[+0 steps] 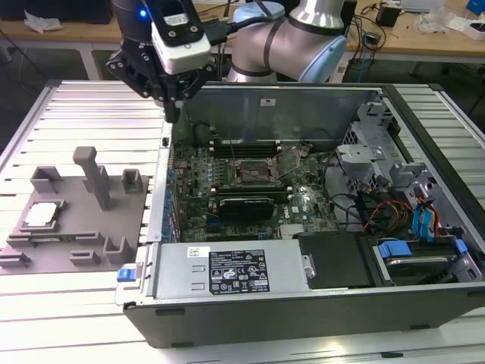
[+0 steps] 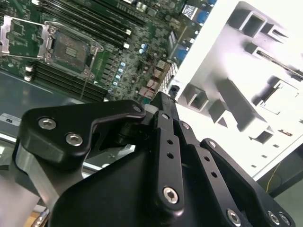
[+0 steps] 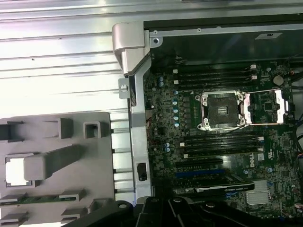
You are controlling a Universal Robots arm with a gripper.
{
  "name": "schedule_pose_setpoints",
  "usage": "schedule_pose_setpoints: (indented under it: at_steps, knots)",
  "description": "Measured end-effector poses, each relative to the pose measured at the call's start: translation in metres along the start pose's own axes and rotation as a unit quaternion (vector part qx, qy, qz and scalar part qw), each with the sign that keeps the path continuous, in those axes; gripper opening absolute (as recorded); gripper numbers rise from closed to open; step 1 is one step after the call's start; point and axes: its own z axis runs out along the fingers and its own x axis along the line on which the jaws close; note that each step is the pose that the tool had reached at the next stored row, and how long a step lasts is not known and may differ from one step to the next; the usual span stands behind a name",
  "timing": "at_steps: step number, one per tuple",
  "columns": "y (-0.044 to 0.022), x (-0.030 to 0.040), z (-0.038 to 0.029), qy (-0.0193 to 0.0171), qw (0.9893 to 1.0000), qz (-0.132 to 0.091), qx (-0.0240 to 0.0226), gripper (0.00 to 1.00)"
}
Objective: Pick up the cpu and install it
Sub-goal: 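Reach for the cpu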
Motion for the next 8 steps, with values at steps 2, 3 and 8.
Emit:
schedule_pose_setpoints:
  at_steps: [2, 3, 8]
  knots:
    - [0.0, 0.0052, -0.0001, -0.0002, 1.0, 0.0, 0.0, 0.11]
    - [0.0, 0.0079, -0.0002, -0.0004, 1.0, 0.0, 0.0, 0.11]
    - [-0.0003, 0.0308, 0.0, -0.0017, 1.0, 0.0, -0.0001, 0.11]
